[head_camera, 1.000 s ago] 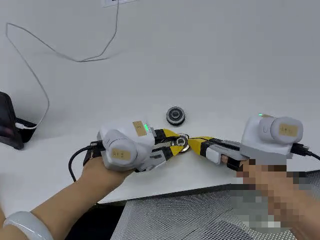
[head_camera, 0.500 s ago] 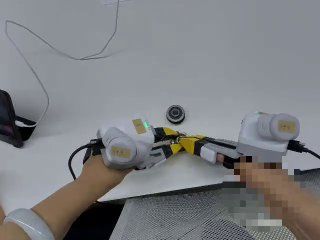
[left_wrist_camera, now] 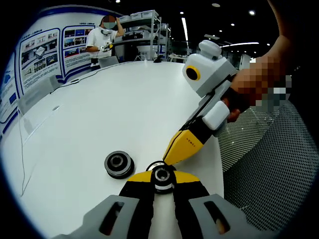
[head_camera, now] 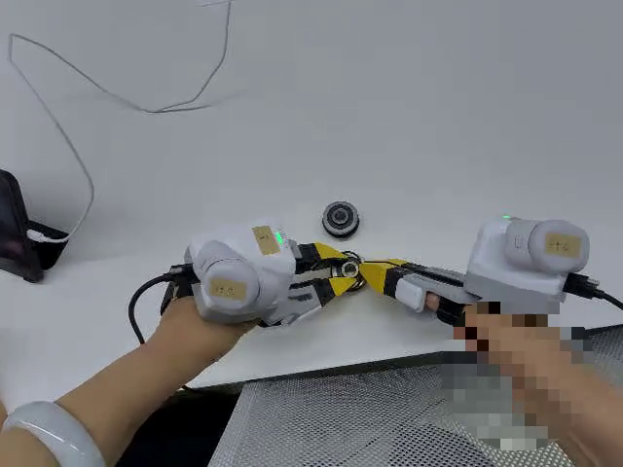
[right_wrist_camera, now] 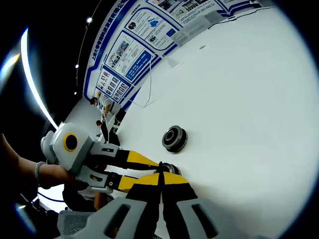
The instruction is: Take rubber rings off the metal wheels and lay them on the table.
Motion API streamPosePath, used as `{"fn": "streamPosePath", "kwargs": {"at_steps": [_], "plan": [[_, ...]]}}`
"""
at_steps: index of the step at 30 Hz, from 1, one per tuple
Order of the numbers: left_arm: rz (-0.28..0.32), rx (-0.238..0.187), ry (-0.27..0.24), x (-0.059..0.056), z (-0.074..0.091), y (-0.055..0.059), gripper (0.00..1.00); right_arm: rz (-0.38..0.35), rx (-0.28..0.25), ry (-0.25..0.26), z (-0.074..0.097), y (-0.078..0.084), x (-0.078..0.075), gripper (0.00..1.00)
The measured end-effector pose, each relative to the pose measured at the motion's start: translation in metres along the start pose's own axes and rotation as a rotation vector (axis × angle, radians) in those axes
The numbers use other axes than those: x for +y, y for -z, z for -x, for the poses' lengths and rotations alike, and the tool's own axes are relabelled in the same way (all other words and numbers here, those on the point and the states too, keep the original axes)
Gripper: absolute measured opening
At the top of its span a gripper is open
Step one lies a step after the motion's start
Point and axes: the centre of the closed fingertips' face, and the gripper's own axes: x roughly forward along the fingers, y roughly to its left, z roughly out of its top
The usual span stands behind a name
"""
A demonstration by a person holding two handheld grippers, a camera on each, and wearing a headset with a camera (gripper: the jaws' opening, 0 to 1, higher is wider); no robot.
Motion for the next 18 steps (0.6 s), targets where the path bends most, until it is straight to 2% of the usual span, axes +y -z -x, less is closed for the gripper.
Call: {"fn": "streamPosePath", "kwargs": {"at_steps": [3,7,9,15,18], "plan": [[-0.002,-0.02,-0.005,-0.001,0.005,-0.005,0.15,-0.003,0.0,-0.002,-0.001,0.0,0.001,0.01],[0.013,-0.037,-0.029,0.002,0.012,-0.005,0.17,-0.004,0.001,-0.01,-0.002,-0.001,0.005,0.01],[0.018,-0.03,-0.049,0.005,0.015,-0.001,0.19,-0.003,0.0,-0.011,-0.002,-0.001,0.007,0.01],[0.031,-0.008,-0.06,0.007,0.022,0.012,0.22,-0.014,-0.006,-0.03,-0.002,-0.002,0.011,0.01],[0.045,-0.007,-0.071,0.008,0.023,0.015,0.32,-0.02,-0.009,-0.043,-0.002,-0.003,0.013,0.01]]}}
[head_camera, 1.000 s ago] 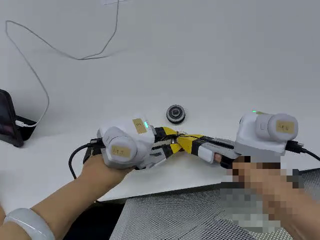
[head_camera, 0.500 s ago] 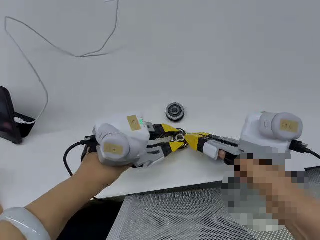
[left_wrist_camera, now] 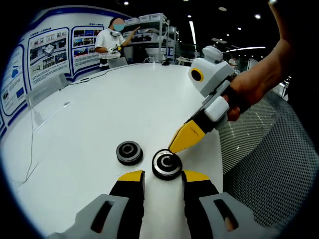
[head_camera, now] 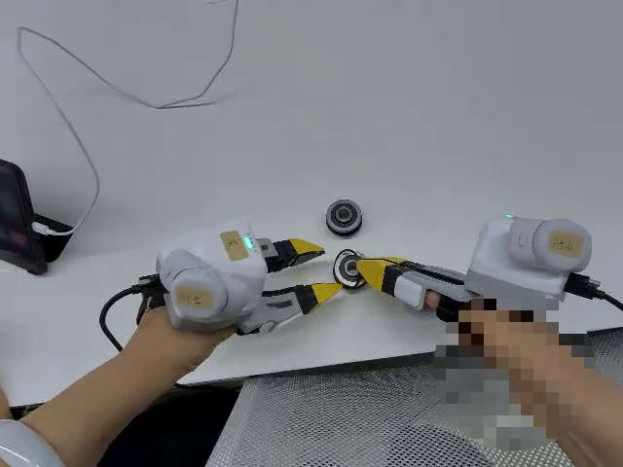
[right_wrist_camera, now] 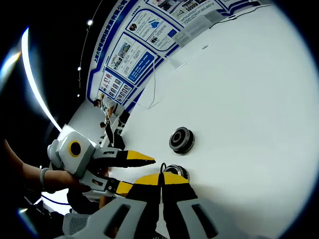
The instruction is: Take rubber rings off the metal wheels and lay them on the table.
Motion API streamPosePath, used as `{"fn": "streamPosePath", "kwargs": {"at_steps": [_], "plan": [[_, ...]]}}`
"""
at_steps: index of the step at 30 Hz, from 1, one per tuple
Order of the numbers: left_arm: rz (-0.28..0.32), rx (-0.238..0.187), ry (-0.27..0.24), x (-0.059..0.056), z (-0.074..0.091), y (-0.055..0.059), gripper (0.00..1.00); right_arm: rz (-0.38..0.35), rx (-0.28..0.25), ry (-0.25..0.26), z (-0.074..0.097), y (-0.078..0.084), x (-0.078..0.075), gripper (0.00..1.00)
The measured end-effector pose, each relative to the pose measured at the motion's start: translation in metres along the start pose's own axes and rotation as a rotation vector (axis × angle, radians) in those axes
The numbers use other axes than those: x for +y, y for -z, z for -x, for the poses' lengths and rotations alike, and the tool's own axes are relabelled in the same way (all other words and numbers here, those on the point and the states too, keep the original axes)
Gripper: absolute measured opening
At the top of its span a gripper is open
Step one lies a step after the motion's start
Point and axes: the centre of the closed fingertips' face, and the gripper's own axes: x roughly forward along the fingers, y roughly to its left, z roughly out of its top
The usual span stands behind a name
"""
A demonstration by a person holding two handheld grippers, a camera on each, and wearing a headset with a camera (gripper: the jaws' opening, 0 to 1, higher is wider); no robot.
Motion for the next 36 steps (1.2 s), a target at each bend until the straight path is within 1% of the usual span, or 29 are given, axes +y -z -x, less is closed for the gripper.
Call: {"fn": "streamPosePath", "kwargs": {"at_steps": [5,8,9,11,15,20,22,29,36], "plan": [[0.014,0.006,-0.011,0.002,0.002,0.004,0.38,-0.009,-0.004,-0.015,0.001,-0.001,0.005,0.01],[0.022,-0.002,-0.022,0.004,0.002,0.004,0.45,-0.01,-0.005,-0.022,0.001,-0.002,0.007,0.01],[0.026,0.002,-0.022,0.004,0.003,0.004,0.44,-0.011,-0.006,-0.023,0.001,-0.002,0.007,0.01],[0.027,-0.003,-0.024,0.005,0.003,0.004,0.45,-0.012,-0.01,-0.027,0.003,-0.003,0.009,0.01],[0.044,-0.007,-0.032,0.007,0.005,0.005,0.53,-0.02,-0.023,-0.035,0.007,-0.008,0.011,0.01],[0.047,-0.006,-0.036,0.007,0.007,0.008,0.52,-0.024,-0.037,-0.033,0.013,-0.013,0.011,0.01],[0.055,-0.01,-0.04,0.007,0.008,0.009,0.54,-0.026,-0.042,-0.03,0.016,-0.014,0.01,0.01],[0.076,-0.016,-0.061,0.01,0.012,0.011,0.59,-0.033,-0.07,-0.01,0.033,-0.023,0.002,0.01],[0.089,-0.022,-0.077,0.013,0.015,0.011,0.61,-0.056,-0.105,0.042,0.052,-0.033,-0.02,0.01]]}}
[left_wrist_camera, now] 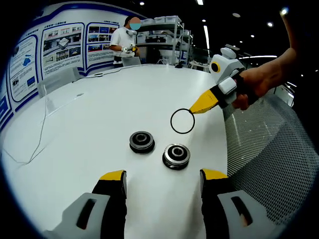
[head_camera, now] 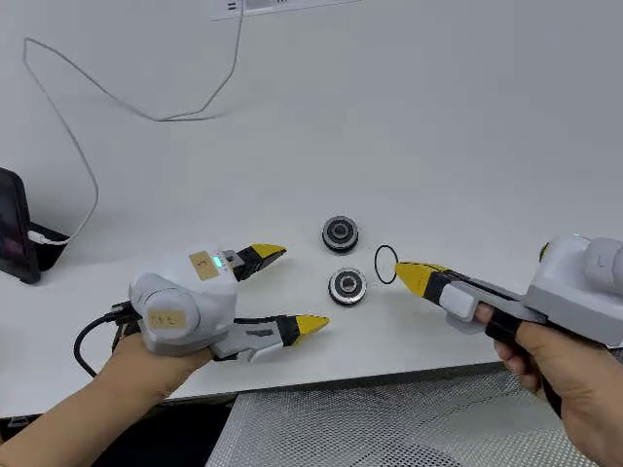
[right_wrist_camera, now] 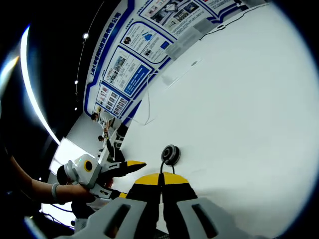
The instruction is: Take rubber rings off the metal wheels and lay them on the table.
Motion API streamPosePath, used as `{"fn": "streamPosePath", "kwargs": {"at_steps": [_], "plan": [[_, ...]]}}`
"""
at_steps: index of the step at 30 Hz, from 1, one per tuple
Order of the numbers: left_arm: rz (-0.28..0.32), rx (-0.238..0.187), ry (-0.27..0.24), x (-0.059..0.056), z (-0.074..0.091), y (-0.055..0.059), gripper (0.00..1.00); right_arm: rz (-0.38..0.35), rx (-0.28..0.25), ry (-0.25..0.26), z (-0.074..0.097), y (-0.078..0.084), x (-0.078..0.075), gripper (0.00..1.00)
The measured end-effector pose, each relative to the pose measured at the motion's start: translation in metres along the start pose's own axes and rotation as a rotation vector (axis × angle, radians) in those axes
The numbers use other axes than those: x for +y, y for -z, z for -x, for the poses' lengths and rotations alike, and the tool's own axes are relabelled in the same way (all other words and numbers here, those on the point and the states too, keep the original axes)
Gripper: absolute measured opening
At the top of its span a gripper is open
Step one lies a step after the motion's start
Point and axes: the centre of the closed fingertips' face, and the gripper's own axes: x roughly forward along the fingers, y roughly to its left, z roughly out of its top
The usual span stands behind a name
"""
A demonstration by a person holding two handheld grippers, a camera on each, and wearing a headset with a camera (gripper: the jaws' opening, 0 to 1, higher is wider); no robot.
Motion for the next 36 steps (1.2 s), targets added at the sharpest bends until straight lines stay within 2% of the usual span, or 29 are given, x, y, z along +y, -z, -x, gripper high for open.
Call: {"fn": "streamPosePath", "kwargs": {"at_steps": [6,15,23,26,33,36], "plan": [[0.014,-0.006,-0.007,0.0,0.001,-0.001,0.61,-0.034,-0.012,0.04,0.003,-0.004,-0.02,0.01],[0.017,-0.001,-0.007,0.0,0.002,0.001,0.59,-0.021,0.011,0.093,0.002,-0.001,-0.034,0.02],[0.018,0.004,-0.012,0.002,0.003,0.002,0.58,0.069,0.056,0.165,0.005,0.004,-0.045,0.02],[0.019,0.007,-0.012,0.002,0.002,0.003,0.57,0.128,0.065,0.192,0.005,0.004,-0.048,0.03],[0.017,0.006,-0.007,0.001,0.002,0.002,0.55,0.199,0.102,0.215,0.003,0.01,-0.051,0.1],[0.019,0.008,-0.008,0.002,0.002,0.003,0.55,0.262,0.125,0.235,0.005,0.011,-0.055,0.13]]}}
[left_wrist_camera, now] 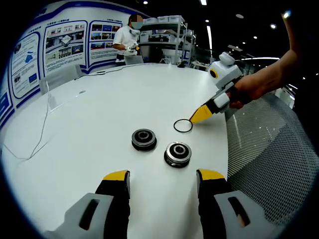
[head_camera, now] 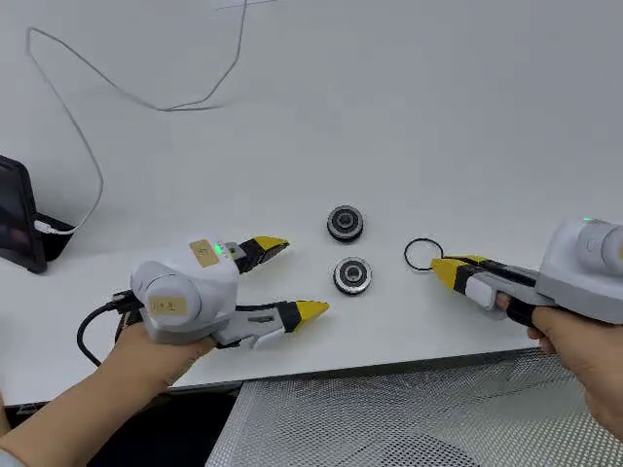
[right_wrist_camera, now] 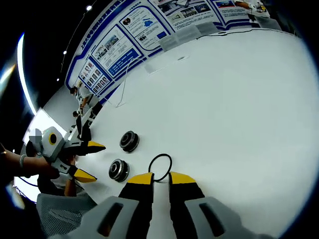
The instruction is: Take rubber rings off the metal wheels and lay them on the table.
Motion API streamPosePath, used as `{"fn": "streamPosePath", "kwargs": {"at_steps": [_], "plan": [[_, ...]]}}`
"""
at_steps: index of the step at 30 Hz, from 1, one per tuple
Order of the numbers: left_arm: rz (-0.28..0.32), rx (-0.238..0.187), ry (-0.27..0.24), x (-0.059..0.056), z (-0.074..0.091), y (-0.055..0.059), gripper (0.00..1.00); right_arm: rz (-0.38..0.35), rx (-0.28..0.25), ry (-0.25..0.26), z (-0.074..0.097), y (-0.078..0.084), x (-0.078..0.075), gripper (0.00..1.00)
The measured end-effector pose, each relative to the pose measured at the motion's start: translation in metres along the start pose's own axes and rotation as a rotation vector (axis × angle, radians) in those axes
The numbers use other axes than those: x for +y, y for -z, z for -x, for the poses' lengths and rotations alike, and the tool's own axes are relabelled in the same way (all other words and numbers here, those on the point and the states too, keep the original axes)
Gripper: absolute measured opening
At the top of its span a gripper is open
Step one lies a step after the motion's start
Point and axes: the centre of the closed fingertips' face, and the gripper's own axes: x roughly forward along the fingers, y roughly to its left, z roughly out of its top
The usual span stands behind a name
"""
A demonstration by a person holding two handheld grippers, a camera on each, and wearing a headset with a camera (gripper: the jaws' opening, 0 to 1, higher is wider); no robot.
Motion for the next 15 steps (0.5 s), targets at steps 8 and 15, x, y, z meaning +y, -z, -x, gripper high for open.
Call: {"fn": "streamPosePath", "kwargs": {"at_steps": [8,15], "plan": [[0.0,-0.003,-0.001,0.001,0.0,-0.001,0.54,0.122,0.004,0.003,0.005,-0.002,0.001,0.22],[0.0,-0.015,0.004,-0.001,-0.001,-0.005,0.51,0.226,0.014,-0.083,0.0,0.002,0.025,0.24]]}}
